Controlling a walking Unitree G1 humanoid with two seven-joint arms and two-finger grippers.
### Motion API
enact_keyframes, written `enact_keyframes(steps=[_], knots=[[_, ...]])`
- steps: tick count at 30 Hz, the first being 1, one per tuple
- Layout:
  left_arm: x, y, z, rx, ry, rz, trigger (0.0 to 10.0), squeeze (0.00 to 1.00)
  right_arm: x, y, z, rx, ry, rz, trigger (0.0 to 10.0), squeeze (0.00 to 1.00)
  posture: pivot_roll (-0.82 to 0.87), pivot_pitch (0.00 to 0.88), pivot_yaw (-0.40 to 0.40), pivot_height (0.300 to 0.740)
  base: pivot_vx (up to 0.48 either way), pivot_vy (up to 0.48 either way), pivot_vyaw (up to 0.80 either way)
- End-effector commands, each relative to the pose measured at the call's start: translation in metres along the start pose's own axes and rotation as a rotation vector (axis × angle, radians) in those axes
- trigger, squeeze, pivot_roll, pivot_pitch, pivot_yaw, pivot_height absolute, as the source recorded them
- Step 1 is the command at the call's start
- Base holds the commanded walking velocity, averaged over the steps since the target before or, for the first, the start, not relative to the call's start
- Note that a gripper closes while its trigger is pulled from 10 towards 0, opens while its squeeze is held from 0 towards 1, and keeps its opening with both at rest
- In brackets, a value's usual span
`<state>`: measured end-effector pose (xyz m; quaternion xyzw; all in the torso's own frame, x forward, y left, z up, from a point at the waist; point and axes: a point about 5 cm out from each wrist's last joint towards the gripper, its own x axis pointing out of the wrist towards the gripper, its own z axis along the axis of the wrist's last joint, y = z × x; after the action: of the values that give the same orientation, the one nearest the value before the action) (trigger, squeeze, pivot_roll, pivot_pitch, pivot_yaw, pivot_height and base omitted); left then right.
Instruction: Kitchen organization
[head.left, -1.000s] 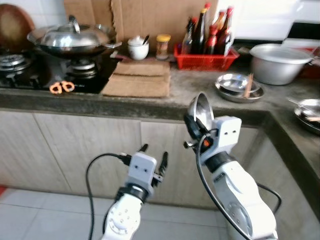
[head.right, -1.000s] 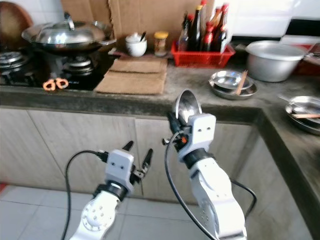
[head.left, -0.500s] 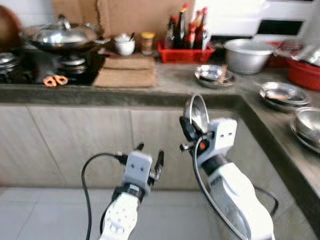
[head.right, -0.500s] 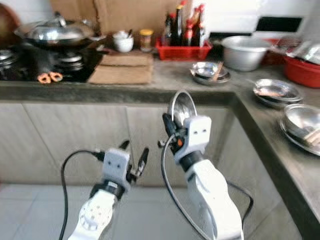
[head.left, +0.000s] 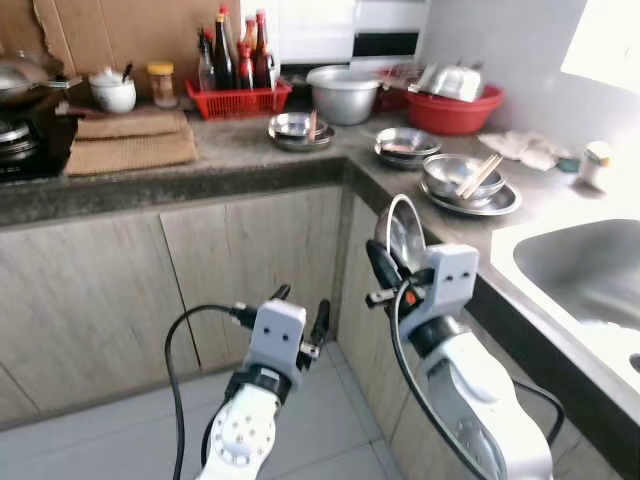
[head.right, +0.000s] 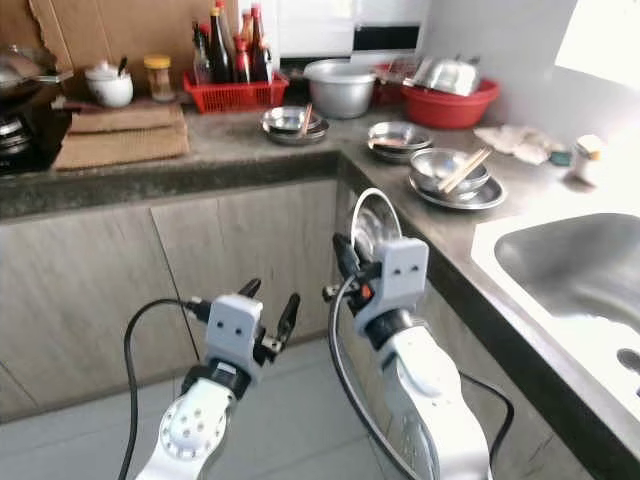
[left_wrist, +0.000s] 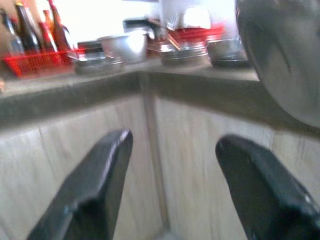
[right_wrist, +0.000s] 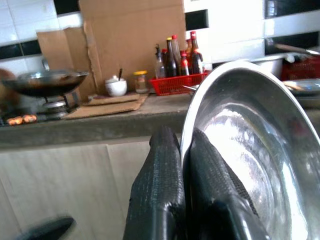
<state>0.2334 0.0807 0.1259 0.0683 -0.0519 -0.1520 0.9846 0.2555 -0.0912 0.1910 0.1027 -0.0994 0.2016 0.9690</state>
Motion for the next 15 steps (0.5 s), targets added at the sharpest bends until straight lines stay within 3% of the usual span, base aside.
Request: enact_keyframes(steps=[1,15], knots=[[0.0028,-0.0030,0.0052,0.004,-0.021,-0.019,10.0,0.00,-0.0007,-0.0036,0.0067,-0.013,-0.027,-0.013,10.0,0.00,0.18,0.000,-0.046,0.740,0.000,0.000,-0.80],[0.0012,-0.0020,0.0042,0.006,-0.012,-0.017,10.0,0.00,0.0012,-0.0022,0.0074,-0.014,-0.029,-0.013,10.0,0.00,0.18,0.000,-0.047,0.740,0.000,0.439,-0.80]])
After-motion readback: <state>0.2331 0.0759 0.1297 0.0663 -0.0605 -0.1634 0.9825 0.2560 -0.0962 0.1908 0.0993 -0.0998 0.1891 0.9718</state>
